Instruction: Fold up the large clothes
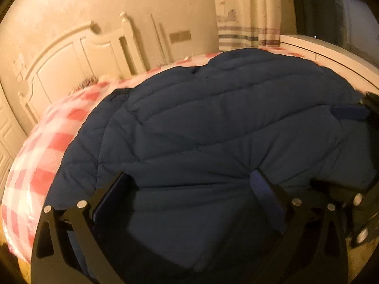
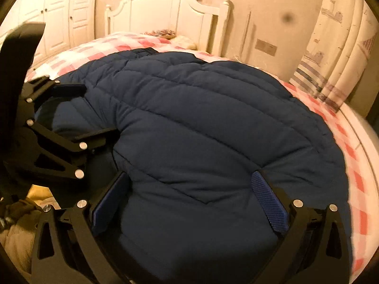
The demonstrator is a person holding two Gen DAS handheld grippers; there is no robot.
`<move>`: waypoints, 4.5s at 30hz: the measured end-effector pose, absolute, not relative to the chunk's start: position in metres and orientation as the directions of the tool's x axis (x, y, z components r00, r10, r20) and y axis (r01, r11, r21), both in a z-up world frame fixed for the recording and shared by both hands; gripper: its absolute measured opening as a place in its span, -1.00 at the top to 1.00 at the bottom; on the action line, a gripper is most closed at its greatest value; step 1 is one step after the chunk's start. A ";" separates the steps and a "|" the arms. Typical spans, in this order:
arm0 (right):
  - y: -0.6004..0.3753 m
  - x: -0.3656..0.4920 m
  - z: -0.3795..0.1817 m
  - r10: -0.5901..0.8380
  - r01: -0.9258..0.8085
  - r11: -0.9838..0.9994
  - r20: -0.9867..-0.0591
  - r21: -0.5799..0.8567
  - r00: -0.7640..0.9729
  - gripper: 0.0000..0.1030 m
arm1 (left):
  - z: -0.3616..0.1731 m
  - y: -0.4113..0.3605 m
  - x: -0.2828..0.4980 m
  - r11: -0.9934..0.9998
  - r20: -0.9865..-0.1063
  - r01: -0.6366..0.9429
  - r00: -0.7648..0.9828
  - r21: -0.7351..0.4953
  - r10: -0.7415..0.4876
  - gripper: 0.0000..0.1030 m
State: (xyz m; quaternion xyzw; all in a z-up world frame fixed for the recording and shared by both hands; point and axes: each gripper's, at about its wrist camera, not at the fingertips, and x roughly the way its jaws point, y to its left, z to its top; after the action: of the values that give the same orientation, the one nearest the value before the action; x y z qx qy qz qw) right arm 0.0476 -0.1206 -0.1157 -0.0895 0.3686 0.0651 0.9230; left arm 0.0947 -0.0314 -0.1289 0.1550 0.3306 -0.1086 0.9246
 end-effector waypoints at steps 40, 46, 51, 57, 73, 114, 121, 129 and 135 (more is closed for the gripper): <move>-0.222 -0.047 -0.127 -0.025 0.063 0.997 -0.578 0.047 0.816 -0.91 | -0.128 0.110 0.052 0.998 -0.687 0.056 0.726 0.004 -0.038 -0.96; -0.221 -0.046 -0.113 -0.043 0.072 0.997 -0.612 0.023 0.790 -0.89 | -0.121 0.106 0.056 0.997 -0.707 0.064 0.707 0.047 -0.012 -0.96; -0.255 -0.086 -0.101 -0.005 0.120 0.977 -0.543 0.178 0.840 -0.89 | -0.070 0.085 0.046 0.992 -0.607 0.119 0.792 0.052 -0.063 -0.95; -0.293 -0.120 -0.137 0.125 0.168 0.865 -0.528 0.473 0.840 -0.90 | -0.035 0.027 0.083 0.974 -0.534 0.214 0.833 0.076 -0.141 -0.95; -0.284 -0.077 -0.130 0.266 0.037 0.803 -0.414 0.595 0.870 -0.86 | -0.106 -0.011 0.187 0.965 -0.697 0.260 0.700 0.044 -0.157 -0.96; -0.189 -0.032 -0.025 0.062 -0.003 0.985 -0.336 0.174 0.940 0.12 | -0.113 -0.056 0.105 0.918 -0.649 0.264 0.761 0.295 -0.011 -0.96; -0.132 -0.012 0.008 0.081 -0.089 0.996 -0.312 -0.010 0.947 0.12 | -0.095 -0.020 0.092 0.910 -0.674 0.402 0.700 0.101 -0.235 -0.95; -0.007 0.031 0.006 0.253 -0.349 0.909 -0.366 -0.228 0.896 0.12 | -0.047 0.165 0.094 0.949 -0.569 0.130 0.774 -0.287 -0.278 -0.95; 0.092 0.075 -0.079 0.222 -0.527 0.732 -0.581 -0.431 0.783 0.11 | -0.050 0.245 0.102 0.804 -0.500 0.138 0.719 -0.578 -0.483 -0.95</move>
State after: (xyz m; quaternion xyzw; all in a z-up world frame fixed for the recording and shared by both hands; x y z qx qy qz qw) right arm 0.0746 0.0924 -0.0792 -0.3000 0.2542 0.2093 0.8953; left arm 0.1024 0.2451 -0.0500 -0.2597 0.3320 -0.1746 0.8899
